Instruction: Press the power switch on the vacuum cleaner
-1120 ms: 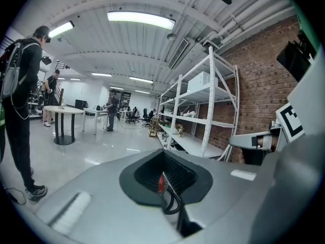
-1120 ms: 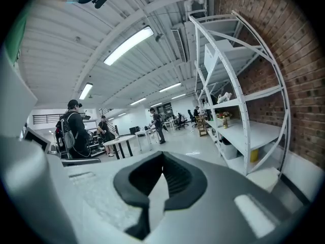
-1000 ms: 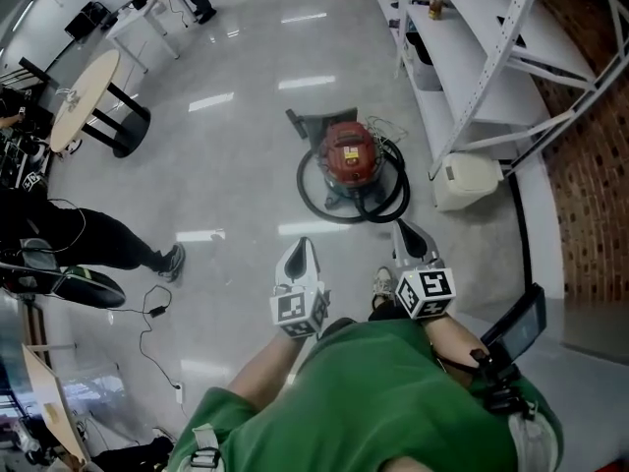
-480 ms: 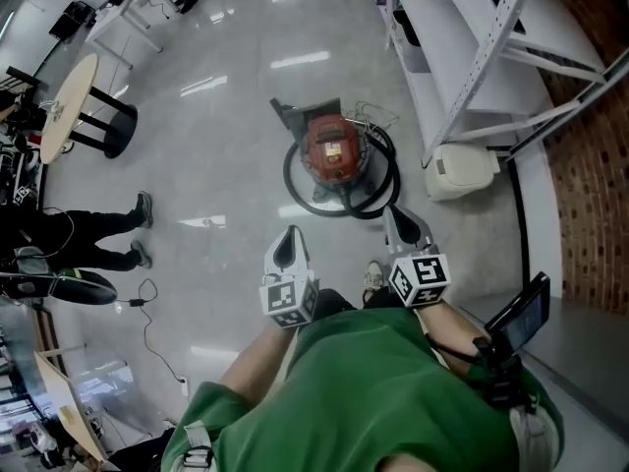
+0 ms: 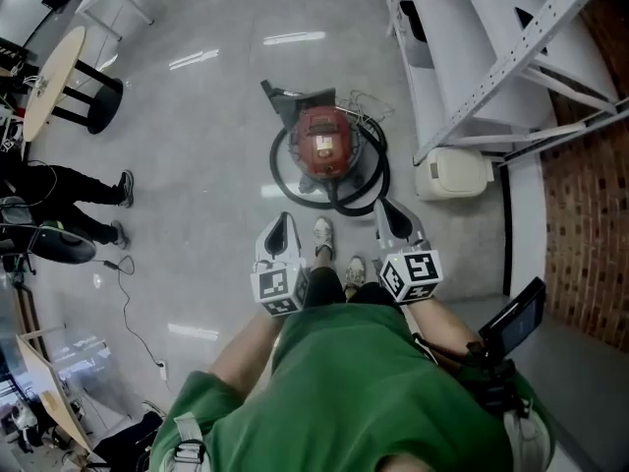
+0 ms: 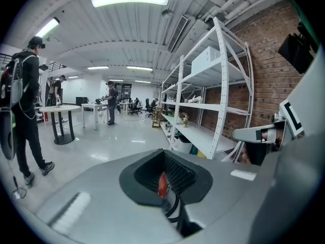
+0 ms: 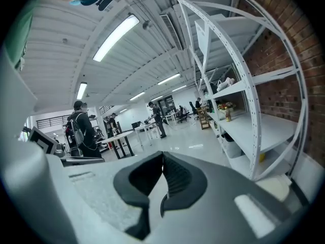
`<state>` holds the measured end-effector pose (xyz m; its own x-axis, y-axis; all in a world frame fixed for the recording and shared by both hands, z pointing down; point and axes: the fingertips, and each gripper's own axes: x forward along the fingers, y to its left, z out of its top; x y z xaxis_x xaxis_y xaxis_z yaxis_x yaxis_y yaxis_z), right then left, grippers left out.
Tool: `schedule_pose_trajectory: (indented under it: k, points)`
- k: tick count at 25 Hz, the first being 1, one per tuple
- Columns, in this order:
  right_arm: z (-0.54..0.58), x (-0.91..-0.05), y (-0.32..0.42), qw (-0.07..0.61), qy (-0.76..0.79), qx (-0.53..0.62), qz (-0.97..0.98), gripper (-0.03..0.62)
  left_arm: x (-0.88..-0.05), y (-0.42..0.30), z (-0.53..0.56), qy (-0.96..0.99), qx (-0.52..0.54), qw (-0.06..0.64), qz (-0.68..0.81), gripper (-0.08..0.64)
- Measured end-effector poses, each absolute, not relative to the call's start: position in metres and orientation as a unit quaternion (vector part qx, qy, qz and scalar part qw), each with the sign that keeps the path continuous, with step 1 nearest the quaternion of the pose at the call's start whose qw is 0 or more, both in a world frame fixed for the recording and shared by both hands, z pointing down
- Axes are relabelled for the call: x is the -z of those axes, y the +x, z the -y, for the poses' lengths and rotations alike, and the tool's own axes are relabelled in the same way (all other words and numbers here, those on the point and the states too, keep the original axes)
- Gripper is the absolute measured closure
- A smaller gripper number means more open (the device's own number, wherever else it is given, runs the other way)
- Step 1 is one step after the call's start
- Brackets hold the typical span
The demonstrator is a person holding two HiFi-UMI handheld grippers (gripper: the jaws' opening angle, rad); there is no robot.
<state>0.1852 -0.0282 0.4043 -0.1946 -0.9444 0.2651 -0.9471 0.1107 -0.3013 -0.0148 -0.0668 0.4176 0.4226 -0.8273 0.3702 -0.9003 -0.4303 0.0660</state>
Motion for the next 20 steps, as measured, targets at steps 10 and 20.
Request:
schedule_pose_trajectory:
  k: [10, 20]
  points:
    - [0.105, -0.434, 0.182, 0.048, 0.631, -0.215, 0.743, 0.588, -0.461, -0.009, 0.15, 0.835, -0.149, 0.162, 0.505, 0.552]
    - [0.179, -0.487, 0.17, 0.085, 0.628, -0.245, 0.734, 0.586, -0.514, -0.015, 0.212, 0.837, -0.183, 0.184, 0.482, 0.552]
